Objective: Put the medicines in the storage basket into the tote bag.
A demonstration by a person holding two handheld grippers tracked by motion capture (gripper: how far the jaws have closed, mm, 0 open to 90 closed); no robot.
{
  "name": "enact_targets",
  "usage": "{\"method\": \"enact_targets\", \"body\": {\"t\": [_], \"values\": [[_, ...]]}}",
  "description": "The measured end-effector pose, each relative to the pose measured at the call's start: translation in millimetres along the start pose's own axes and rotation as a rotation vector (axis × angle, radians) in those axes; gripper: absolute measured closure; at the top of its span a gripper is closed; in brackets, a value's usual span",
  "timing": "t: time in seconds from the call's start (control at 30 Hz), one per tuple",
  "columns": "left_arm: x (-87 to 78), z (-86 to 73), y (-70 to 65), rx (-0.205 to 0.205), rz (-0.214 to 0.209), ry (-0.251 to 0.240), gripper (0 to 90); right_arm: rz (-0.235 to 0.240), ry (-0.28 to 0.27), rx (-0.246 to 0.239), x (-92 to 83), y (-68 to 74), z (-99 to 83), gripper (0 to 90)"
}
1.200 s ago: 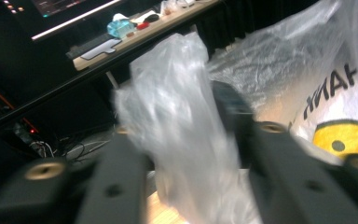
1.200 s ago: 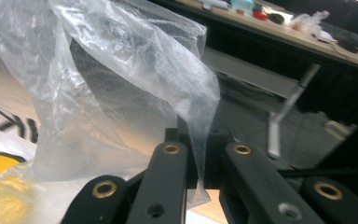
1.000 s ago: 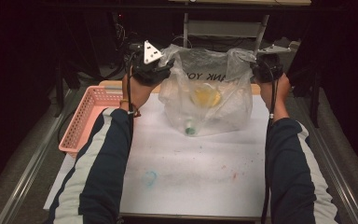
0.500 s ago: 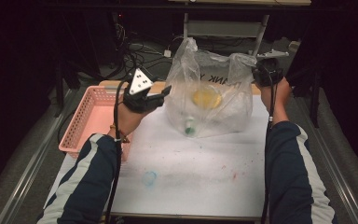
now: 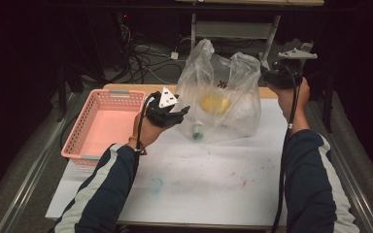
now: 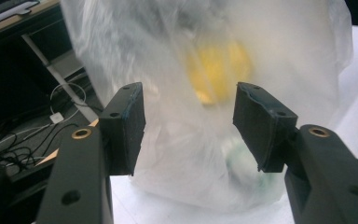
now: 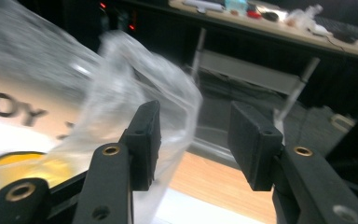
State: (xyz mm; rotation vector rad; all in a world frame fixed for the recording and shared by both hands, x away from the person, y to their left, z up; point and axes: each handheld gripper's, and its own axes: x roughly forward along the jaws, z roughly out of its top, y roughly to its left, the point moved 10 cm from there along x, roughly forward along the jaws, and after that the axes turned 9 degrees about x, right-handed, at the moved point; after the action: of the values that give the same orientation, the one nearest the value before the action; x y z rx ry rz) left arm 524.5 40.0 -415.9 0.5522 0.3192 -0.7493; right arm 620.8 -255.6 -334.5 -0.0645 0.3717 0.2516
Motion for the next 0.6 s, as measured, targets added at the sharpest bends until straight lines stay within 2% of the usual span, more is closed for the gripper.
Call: {"method": "enact_targets", "body": {"t": [0.1, 0.2, 0.27, 0.33, 0.4, 0.5, 0.6], "values": [[-2.6, -2.9, -1.5, 0.000, -0.004, 0.004, 41.7, 0.015, -0.005, -0.026, -4.9, 5.3, -2.6, 51.5], [-8.7, -6.0, -0.8, 0.013, 0.011, 0.004, 37.8, 0.038, -0.014, -0.043, -9.9, 13.2, -6.1, 50.2], [-14.3, -7.4, -0.8, 0.021, 0.026, -0.008, 30.5, 0.061, -0.030, -0.054, -14.6, 21.6, -7.8, 49.0], [-20.6, -9.3, -1.6, 0.038, 0.037, -0.015, 29.7, 0.075, -0.043, -0.076, -19.3, 30.6, -9.4, 46.8], [-26.7, -10.3, -3.7, 0.048, 0.044, -0.033, 25.1, 0.101, -0.065, -0.087, -25.5, 41.1, -9.6, 46.0], [-34.9, -12.7, -7.5, 0.057, 0.047, -0.054, 25.0, 0.133, -0.096, -0.110, -34.8, 56.1, -9.9, 44.5], [-42.3, -15.0, -12.6, 0.080, 0.055, -0.067, 21.9, 0.160, -0.104, -0.128, -41.3, 68.8, -12.4, 42.1]]}}
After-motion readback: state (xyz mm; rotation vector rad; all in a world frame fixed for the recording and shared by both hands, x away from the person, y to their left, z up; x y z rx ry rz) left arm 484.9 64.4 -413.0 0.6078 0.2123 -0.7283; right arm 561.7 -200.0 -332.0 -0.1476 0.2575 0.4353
